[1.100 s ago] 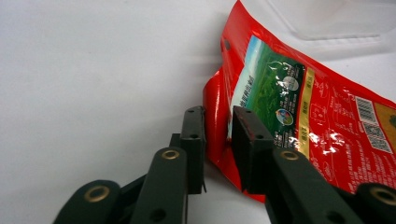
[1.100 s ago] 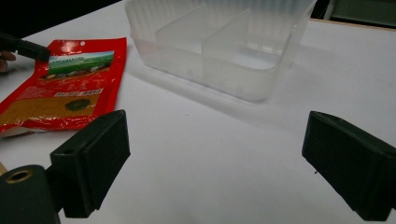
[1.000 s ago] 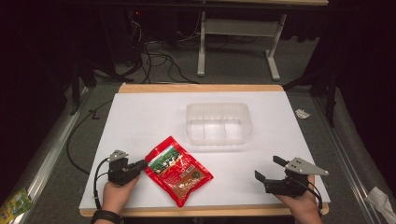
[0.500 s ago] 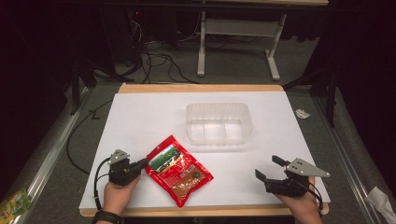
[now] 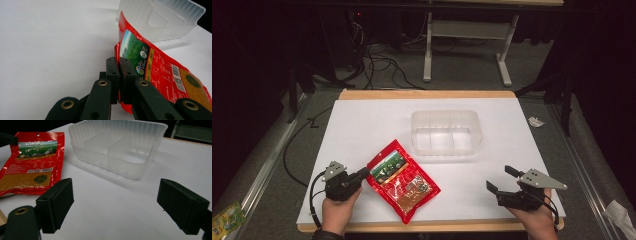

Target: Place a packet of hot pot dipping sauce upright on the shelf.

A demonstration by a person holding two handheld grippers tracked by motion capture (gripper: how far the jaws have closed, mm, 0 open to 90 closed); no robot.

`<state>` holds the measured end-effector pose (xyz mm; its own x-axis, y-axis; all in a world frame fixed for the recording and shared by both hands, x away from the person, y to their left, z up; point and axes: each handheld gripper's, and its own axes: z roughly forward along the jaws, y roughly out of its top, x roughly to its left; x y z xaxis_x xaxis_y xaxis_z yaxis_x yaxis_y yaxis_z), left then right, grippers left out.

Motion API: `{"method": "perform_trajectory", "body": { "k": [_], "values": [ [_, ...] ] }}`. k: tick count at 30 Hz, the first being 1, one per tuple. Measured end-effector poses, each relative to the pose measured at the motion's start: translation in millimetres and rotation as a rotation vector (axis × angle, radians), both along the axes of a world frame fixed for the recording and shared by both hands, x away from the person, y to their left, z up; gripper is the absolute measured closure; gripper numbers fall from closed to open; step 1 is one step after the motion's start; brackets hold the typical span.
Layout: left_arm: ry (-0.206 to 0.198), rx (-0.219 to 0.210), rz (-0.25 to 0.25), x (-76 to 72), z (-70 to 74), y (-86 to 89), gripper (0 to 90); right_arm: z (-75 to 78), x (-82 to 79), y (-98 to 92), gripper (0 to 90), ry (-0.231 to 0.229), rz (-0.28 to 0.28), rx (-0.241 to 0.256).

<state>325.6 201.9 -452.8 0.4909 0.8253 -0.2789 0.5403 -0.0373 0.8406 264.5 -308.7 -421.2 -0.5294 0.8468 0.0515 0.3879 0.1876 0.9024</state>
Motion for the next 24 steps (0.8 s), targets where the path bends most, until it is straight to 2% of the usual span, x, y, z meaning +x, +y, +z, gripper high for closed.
{"method": "perform_trajectory", "body": {
  "k": [2, 3, 4, 6, 17, 24],
  "values": [
    [-0.014, -0.006, 0.001, -2.5, 2.8, -0.2, 88.1, 0.9, 0.1, 0.9, 6.8, -0.001, -0.007, -0.014],
    [-0.020, -0.009, 0.001, -3.9, 4.3, -0.3, 88.1, 0.9, 0.1, 0.9, 6.8, -0.001, -0.007, -0.014],
    [-0.027, -0.010, 0.000, -5.2, 5.9, -0.5, 88.2, 1.1, 0.6, 2.0, 2.0, 0.007, -0.010, -0.021],
    [-0.044, -0.012, 0.001, -8.1, 9.2, -1.0, 88.2, 0.7, 0.8, 2.6, 0.2, 0.011, -0.008, -0.020],
    [-0.136, -0.022, -0.009, -21.7, 27.4, -6.8, 88.5, 1.4, 1.2, 6.8, 0.2, 0.031, -0.018, -0.010],
    [-0.192, -0.025, -0.019, -27.4, 39.5, -13.9, 88.6, 3.3, 4.3, 20.8, 0.1, 0.046, 0.020, 0.007]
  ]
}}
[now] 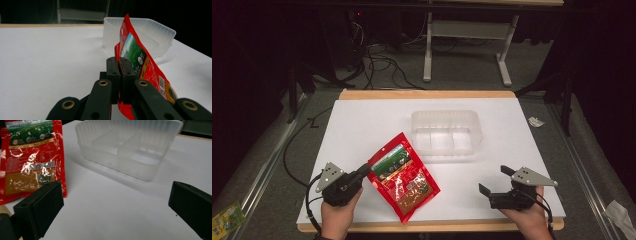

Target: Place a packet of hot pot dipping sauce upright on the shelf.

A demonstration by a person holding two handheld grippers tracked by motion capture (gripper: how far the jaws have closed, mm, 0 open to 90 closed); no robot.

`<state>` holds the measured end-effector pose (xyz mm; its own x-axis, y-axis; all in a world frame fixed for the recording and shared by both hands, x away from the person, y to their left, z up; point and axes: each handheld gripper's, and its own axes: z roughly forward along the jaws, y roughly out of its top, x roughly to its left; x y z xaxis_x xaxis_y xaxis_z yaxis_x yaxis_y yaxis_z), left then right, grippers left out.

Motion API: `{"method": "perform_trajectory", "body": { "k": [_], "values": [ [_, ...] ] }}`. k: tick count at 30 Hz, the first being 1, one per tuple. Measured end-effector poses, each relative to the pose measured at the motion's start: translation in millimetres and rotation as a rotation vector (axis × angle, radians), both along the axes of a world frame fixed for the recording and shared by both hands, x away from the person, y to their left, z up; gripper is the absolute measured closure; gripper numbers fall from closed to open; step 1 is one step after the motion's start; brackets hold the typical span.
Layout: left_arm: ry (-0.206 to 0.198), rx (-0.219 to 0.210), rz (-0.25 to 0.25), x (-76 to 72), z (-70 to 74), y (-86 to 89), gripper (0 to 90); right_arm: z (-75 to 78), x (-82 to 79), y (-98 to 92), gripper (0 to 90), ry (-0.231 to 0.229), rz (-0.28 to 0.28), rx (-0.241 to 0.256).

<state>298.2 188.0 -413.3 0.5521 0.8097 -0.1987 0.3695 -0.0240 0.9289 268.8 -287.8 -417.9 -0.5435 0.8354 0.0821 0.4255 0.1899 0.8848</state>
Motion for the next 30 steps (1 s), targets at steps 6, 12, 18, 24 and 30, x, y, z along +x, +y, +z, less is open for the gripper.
{"method": "perform_trajectory", "body": {
  "k": [6, 12, 18, 24, 30],
  "values": [
    [-0.045, -0.003, -0.016, -4.2, 9.9, -6.9, 88.7, -0.3, 10.9, 26.6, 0.3, 0.028, 0.048, 0.021],
    [-0.084, -0.013, -0.039, -10.5, 20.3, -14.3, 88.7, -3.2, 27.4, 57.5, 4.4, 0.062, 0.120, 0.040],
    [-0.098, -0.009, -0.055, -13.5, 24.5, -18.3, 88.6, -6.7, 42.6, 73.6, 5.8, 0.089, 0.142, 0.057],
    [-0.111, -0.017, -0.064, -16.3, 28.1, -20.6, 88.6, -6.2, 59.9, 94.6, 7.4, 0.115, 0.176, 0.084],
    [-0.127, -0.023, -0.082, -20.0, 32.1, -24.7, 88.6, -1.2, 65.5, 121.7, 12.2, 0.113, 0.226, 0.092]
  ]
}}
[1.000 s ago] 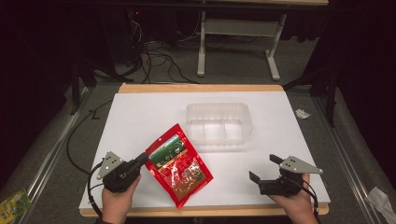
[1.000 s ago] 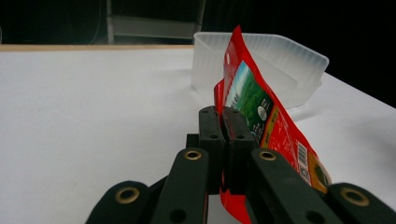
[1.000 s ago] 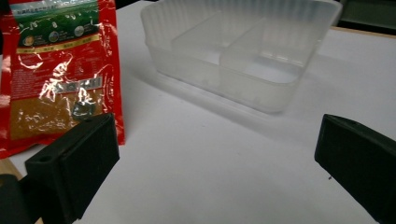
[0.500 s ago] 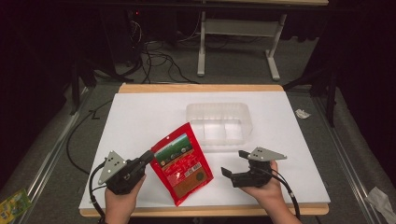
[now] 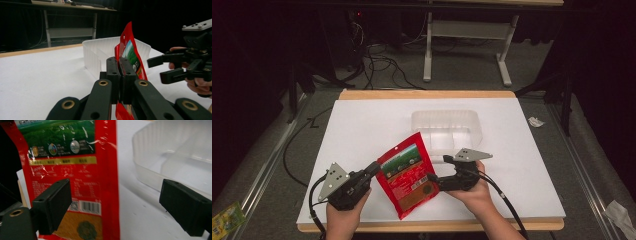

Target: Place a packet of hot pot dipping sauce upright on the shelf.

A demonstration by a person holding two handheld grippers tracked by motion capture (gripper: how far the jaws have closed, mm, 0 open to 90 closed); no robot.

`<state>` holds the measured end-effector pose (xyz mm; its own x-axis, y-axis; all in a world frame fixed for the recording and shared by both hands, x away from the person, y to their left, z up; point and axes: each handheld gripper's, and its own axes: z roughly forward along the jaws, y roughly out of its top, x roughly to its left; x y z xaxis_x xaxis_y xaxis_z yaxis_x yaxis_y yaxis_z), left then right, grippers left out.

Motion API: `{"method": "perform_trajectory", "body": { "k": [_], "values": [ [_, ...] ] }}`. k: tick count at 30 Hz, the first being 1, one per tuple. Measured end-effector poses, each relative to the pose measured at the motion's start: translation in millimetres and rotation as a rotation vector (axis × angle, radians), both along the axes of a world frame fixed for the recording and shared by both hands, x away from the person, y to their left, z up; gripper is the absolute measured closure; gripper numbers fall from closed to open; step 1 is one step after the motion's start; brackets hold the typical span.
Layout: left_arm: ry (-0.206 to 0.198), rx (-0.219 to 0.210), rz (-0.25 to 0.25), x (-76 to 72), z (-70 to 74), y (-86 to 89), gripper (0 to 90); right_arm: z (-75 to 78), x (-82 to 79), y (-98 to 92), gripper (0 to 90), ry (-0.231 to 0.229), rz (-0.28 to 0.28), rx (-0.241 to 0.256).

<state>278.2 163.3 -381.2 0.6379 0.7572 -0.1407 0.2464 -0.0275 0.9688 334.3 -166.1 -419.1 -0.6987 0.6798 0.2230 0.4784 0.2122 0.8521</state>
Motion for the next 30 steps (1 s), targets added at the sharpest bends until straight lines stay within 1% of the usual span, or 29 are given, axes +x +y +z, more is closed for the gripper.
{"method": "perform_trajectory", "body": {
  "k": [1, 2, 4, 6, 8, 9, 11, 12, 13, 14, 15, 16, 17, 18, 19, 20, 21, 22, 23, 24, 26, 27, 28, 30],
  "values": [
    [-0.002, 0.003, -0.005, -0.9, 0.9, -0.5, 88.6, 2.1, 1.0, 7.3, 13.6, -0.007, 0.018, 0.000],
    [-0.007, -0.002, -0.008, -1.9, 1.8, -1.5, 88.6, 2.9, 1.9, 10.2, 14.3, -0.012, 0.026, -0.001],
    [-0.014, 0.006, -0.017, -4.1, 3.7, -3.0, 88.6, 3.6, 2.8, 12.9, 14.5, -0.013, 0.034, -0.003],
    [-0.026, 0.002, -0.030, -7.0, 6.2, -6.6, 88.6, 4.8, 4.3, 19.4, 16.5, -0.011, 0.054, -0.001],
    [-0.027, 0.000, -0.035, -7.8, 6.8, -7.7, 88.6, 5.0, 4.4, 20.6, 17.6, -0.008, 0.062, -0.001],
    [-0.028, 0.001, -0.039, -8.6, 7.4, -8.8, 88.6, 5.1, 4.5, 21.5, 19.2, -0.011, 0.072, 0.000],
    [-0.031, -0.001, -0.048, -9.9, 8.2, -11.1, 88.6, 6.2, 3.0, 22.6, 27.4, -0.018, 0.093, 0.012],
    [-0.031, -0.001, -0.048, -9.9, 8.2, -11.1, 88.5, 6.2, 3.0, 22.6, 27.4, -0.018, 0.093, 0.012],
    [-0.033, -0.002, -0.050, -10.0, 8.1, -11.5, 88.5, 6.8, 1.3, 22.4, 36.9, -0.021, 0.108, 0.019],
    [-0.031, -0.003, -0.047, -10.1, 8.1, -11.6, 88.5, 6.8, 1.3, 22.4, 36.9, -0.021, 0.108, 0.019],
    [-0.027, -0.002, -0.044, -10.0, 7.9, -11.2, 88.4, 6.9, 0.3, 22.4, 41.3, -0.029, 0.111, 0.019],
    [-0.025, -0.007, -0.039, -9.5, 7.2, -10.6, 88.3, 7.3, -1.2, 21.8, 48.4, -0.039, 0.102, 0.016],
    [-0.019, -0.006, -0.035, -8.7, 6.5, -9.3, 88.2, 7.2, -1.6, 20.0, 58.5, -0.055, 0.103, 0.011],
    [-0.012, -0.014, -0.029, -7.7, 5.3, -8.2, 87.9, 6.8, -2.2, 18.0, 67.8, -0.053, 0.098, 0.023],
    [-0.002, -0.014, -0.027, -6.3, 4.3, -6.9, 86.7, 5.3, -1.7, 13.9, 84.5, -0.060, 0.112, 0.032],
    [0.006, -0.021, -0.019, -4.8, 2.8, -6.7, 85.5, 4.7, -2.4, 13.4, 86.8, -0.061, 0.123, 0.027],
    [0.012, -0.027, -0.011, -3.4, 1.3, -5.8, 85.5, 4.7, -2.4, 13.4, 86.8, -0.061, 0.123, 0.027],
    [0.015, -0.034, -0.003, -2.8, 0.5, -5.6, 81.7, 4.4, -6.0, 15.0, 88.7, -0.087, 0.117, 0.010],
    [0.019, -0.039, 0.004, -1.6, -0.8, -5.3, 81.7, 4.4, -6.0, 15.0, 88.7, -0.087, 0.117, 0.010],
    [0.026, -0.046, 0.018, -0.3, -2.4, -4.7, 68.6, 4.3, -8.1, 15.8, 89.1, -0.111, 0.116, -0.003],
    [0.060, -0.075, 0.041, 2.4, -6.8, -1.2, 53.9, 4.1, -8.6, 14.9, 89.2, -0.104, 0.111, 0.001],
    [0.080, -0.085, 0.040, 3.5, -9.6, 0.7, 53.9, 4.1, -8.6, 14.9, 89.2, -0.104, 0.111, 0.001],
    [0.099, -0.088, 0.045, 4.1, -12.9, 1.4, 41.1, 3.3, -8.7, 13.9, 89.3, -0.104, 0.108, -0.003],
    [0.136, -0.079, 0.049, 3.5, -21.1, 1.9, 35.6, 2.9, -8.9, 12.7, 89.3, -0.105, 0.110, 0.000]
  ]
}}
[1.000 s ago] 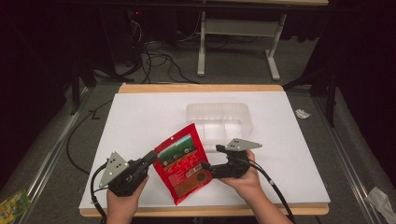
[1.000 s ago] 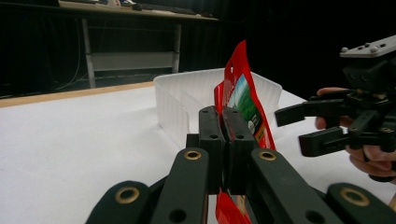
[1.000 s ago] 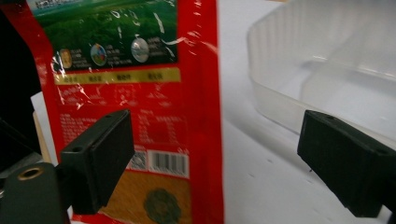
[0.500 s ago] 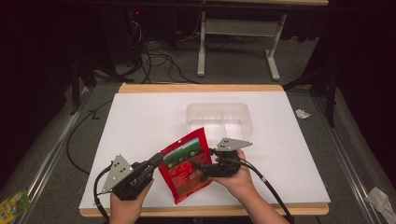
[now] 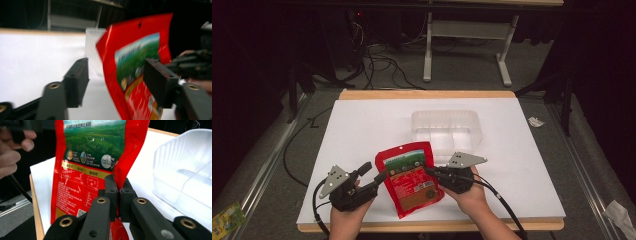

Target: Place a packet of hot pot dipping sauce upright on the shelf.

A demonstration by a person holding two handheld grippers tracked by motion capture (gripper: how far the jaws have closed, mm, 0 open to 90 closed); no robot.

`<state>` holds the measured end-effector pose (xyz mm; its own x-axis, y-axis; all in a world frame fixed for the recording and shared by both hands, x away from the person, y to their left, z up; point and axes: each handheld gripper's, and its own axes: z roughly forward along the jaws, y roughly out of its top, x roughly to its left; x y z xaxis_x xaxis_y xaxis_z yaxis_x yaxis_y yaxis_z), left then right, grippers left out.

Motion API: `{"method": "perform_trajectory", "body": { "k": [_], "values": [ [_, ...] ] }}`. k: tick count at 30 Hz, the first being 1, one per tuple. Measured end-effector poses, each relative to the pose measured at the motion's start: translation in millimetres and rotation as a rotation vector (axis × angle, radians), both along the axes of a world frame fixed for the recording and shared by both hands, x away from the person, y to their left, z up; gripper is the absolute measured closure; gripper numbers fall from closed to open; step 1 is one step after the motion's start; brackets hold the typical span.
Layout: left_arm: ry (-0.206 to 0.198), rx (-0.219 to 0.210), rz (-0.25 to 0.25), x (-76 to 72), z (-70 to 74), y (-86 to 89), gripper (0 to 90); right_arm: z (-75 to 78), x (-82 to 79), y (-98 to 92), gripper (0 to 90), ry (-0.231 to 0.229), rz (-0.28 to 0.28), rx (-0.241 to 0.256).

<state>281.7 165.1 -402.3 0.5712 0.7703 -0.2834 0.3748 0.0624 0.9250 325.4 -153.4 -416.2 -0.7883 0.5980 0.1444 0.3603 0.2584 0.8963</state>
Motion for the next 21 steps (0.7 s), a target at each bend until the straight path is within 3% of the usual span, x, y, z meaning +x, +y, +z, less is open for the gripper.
{"method": "perform_trajectory", "body": {
  "k": [4, 9, 10, 11, 12, 13, 14, 15, 21],
  "values": [
    [0.125, -0.019, -0.057, 6.7, -18.7, -5.9, 33.5, -0.2, -0.7, -1.1, 89.3, -0.001, -0.002, -0.004],
    [0.233, -0.003, -0.146, 18.3, -36.0, -21.4, 44.4, -0.6, -1.4, -1.0, 89.3, -0.004, -0.004, -0.003],
    [0.236, -0.004, -0.147, 19.2, -37.1, -22.9, 54.7, -0.7, -1.5, -1.2, 89.3, -0.005, -0.004, 0.000],
    [0.235, -0.004, -0.149, 19.6, -37.4, -23.3, 54.7, -0.7, -1.5, -1.2, 89.3, -0.005, -0.004, 0.000],
    [0.225, -0.007, -0.151, 19.4, -37.1, -23.3, 63.6, -0.6, -1.7, -1.4, 89.3, -0.005, -0.004, 0.000],
    [0.219, -0.013, -0.155, 19.3, -36.0, -22.5, 78.0, -0.6, -2.3, -1.5, 89.4, -0.004, -0.005, 0.003],
    [0.212, -0.021, -0.156, 19.3, -34.7, -22.0, 78.0, -0.6, -2.3, -1.5, 89.4, -0.004, -0.005, 0.003],
    [0.201, -0.022, -0.154, 18.3, -32.7, -21.6, 86.7, -0.2, -2.9, -2.6, 89.4, -0.006, -0.001, 0.012],
    [0.093, 0.018, -0.130, 15.2, -17.1, -27.9, 89.7, 6.7, -8.5, -6.5, 89.5, -0.021, -0.008, 0.055]
  ]
}}
